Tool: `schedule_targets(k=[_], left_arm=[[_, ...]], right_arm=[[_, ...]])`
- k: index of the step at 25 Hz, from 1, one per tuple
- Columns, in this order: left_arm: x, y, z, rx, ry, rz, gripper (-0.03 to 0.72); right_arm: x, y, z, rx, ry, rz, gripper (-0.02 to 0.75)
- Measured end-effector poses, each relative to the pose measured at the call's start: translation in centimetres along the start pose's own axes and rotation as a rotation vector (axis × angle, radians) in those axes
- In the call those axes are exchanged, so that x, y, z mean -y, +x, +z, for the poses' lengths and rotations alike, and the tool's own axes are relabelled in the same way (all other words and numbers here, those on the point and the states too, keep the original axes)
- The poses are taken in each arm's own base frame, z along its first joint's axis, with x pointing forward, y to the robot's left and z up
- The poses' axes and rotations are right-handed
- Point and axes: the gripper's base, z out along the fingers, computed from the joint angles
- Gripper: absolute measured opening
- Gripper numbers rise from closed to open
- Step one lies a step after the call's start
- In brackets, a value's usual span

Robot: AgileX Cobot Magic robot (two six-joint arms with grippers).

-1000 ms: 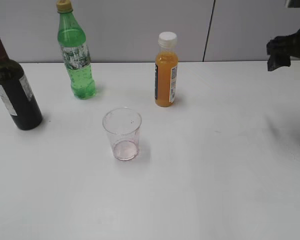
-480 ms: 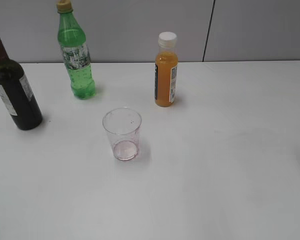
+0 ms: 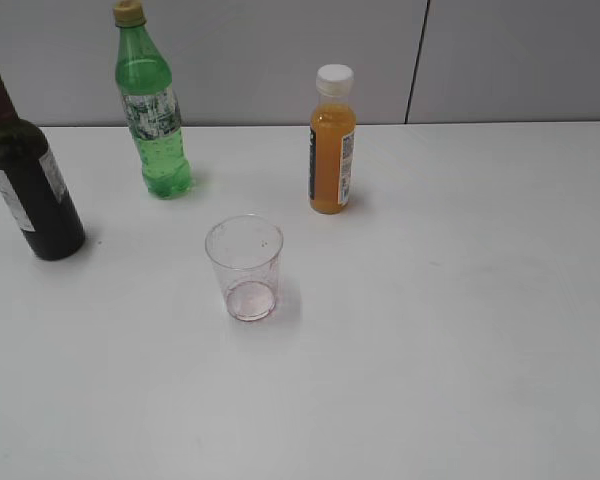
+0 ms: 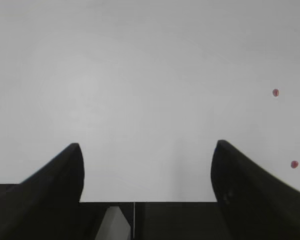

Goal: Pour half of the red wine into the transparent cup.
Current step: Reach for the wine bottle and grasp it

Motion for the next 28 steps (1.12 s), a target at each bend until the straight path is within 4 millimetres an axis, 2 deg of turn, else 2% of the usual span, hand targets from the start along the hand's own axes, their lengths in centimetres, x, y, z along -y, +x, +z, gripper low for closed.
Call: schedule_targets(k=[3,8,12,19,22,28], left_arm=[[0.0,0.0,0.0,0.0,0.0,0.0,0.239],[0.0,0.0,0.0,0.0,0.0,0.0,0.239],[0.0,0.0,0.0,0.0,0.0,0.0,0.239],[0.0,0.0,0.0,0.0,0.0,0.0,0.239],[0.0,0.0,0.0,0.0,0.0,0.0,0.239],[0.0,0.0,0.0,0.0,0.001,0.0,0.239]], right_arm=[[0.1,3.0,-0.6,0.05,-0.001,0.006,0.594],[0.2,7.5,-0.4,0.111,-0.003,0.007,0.594],[0.2,10.2,-0.4,0.197,-0.006,0.009,0.594],[0.3,12.9,-2.5,0.499,-0.011,0.011,0.592],[0.3,13.5,-2.9,0.549,-0.013,0.011,0.592],[0.3,13.7,-2.7,0.548,-0.014,0.012,0.592]])
